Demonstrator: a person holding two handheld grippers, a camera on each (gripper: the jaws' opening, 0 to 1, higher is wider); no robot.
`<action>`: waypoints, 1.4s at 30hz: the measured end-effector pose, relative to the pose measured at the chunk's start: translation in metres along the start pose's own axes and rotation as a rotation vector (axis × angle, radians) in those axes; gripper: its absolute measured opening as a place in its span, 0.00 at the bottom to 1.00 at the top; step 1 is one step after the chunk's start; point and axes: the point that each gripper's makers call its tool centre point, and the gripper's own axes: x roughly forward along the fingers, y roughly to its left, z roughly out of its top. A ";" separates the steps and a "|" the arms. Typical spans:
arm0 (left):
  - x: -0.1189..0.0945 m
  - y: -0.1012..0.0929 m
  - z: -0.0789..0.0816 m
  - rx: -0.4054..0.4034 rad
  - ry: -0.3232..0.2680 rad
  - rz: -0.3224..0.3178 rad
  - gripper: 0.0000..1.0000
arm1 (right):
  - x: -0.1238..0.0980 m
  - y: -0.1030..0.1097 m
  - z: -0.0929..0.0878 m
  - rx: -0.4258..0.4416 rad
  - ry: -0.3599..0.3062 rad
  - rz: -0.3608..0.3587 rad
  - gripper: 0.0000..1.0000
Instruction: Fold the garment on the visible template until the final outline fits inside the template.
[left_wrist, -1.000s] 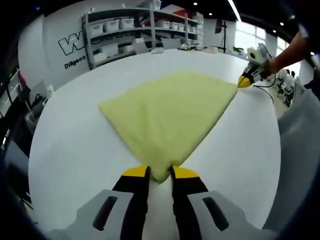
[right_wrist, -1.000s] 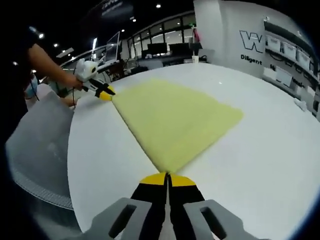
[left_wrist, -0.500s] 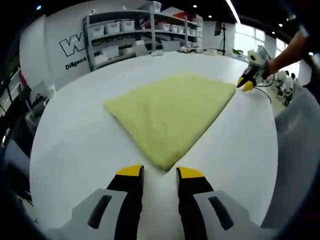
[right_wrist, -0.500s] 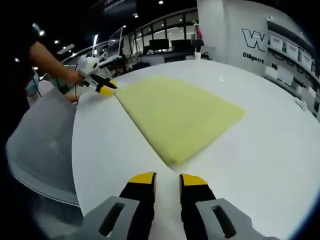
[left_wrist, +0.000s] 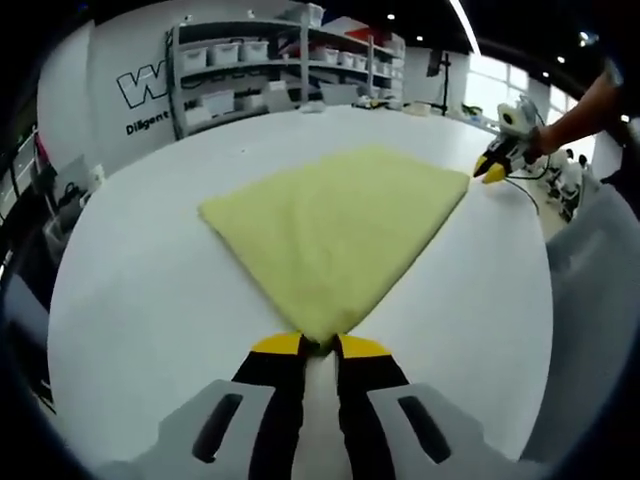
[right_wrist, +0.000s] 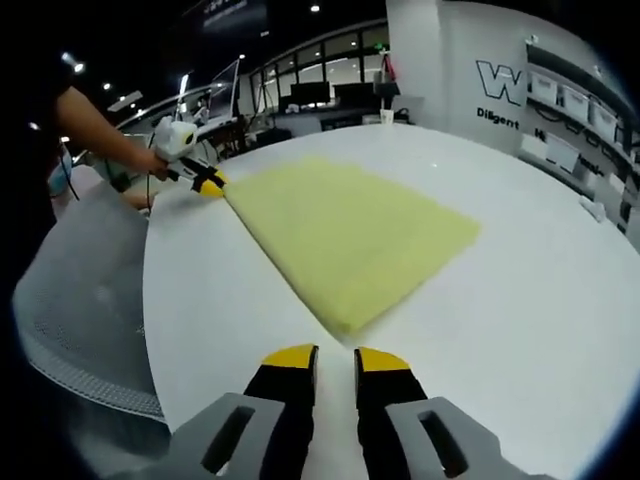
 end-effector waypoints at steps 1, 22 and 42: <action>-0.002 0.000 -0.002 0.004 0.006 0.004 0.00 | 0.000 0.000 0.000 0.000 0.001 -0.002 0.08; -0.005 0.004 0.010 -0.049 -0.047 -0.008 0.07 | 0.002 -0.001 0.012 0.004 -0.030 -0.027 0.10; -0.010 0.012 0.004 0.023 -0.016 0.059 0.18 | 0.004 -0.004 0.026 -0.033 -0.084 -0.086 0.27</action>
